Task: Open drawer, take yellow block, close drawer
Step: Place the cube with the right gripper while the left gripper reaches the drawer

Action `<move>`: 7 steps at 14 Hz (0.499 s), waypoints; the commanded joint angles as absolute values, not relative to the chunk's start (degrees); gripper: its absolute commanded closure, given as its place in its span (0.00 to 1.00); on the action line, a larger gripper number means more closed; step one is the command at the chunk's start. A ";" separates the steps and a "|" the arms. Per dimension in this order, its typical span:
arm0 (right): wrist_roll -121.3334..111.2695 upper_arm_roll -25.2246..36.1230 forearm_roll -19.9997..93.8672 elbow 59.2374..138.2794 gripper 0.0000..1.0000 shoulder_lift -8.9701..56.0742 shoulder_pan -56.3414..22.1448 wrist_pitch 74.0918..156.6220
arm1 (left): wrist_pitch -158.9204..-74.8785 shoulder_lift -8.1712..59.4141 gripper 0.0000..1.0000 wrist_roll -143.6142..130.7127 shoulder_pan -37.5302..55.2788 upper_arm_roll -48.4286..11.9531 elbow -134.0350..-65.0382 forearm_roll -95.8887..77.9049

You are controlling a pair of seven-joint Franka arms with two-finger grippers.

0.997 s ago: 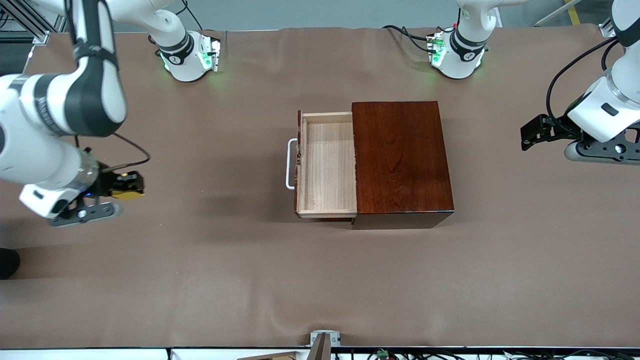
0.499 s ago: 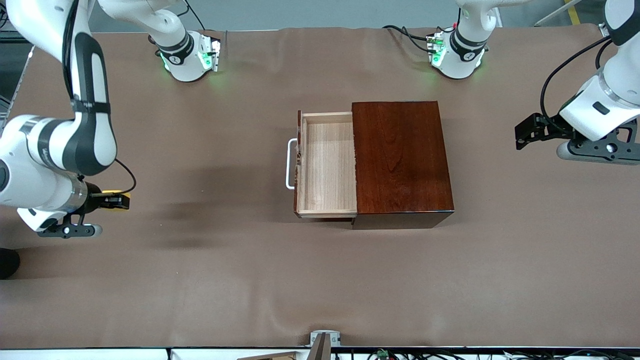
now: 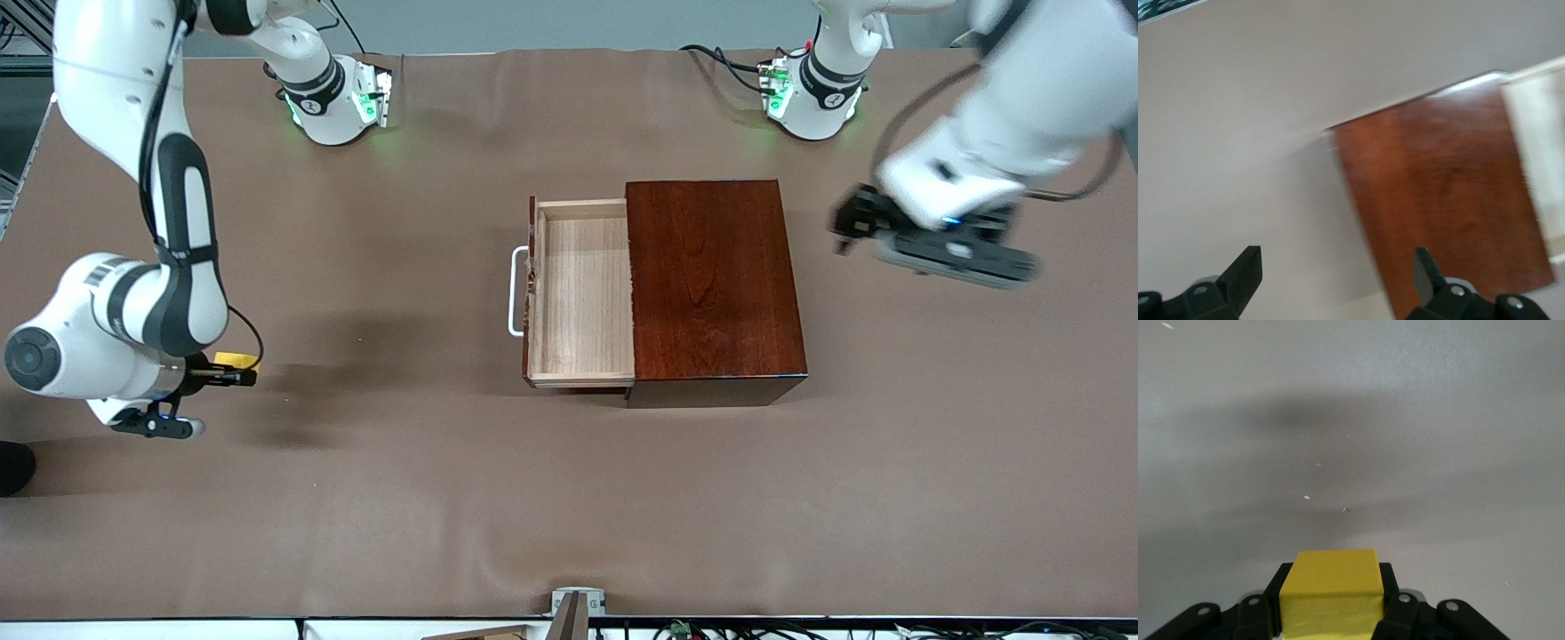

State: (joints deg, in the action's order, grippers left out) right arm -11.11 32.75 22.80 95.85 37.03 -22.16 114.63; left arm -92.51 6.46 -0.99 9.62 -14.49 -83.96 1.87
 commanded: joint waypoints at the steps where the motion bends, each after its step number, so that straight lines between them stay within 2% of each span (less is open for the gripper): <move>1: -15.89 32.08 27.06 95.54 1.00 38.75 -20.05 116.88 | -92.89 9.57 0.00 -0.26 19.30 -14.06 -79.11 0.62; 4: -17.05 30.94 28.30 96.76 1.00 39.81 -19.25 120.39 | -99.12 12.73 0.00 -0.09 26.43 -14.15 -78.58 -4.29; 7: -17.05 29.10 28.48 101.06 1.00 39.81 -19.25 128.91 | -105.71 18.43 0.00 9.55 34.86 -13.97 -76.39 -5.01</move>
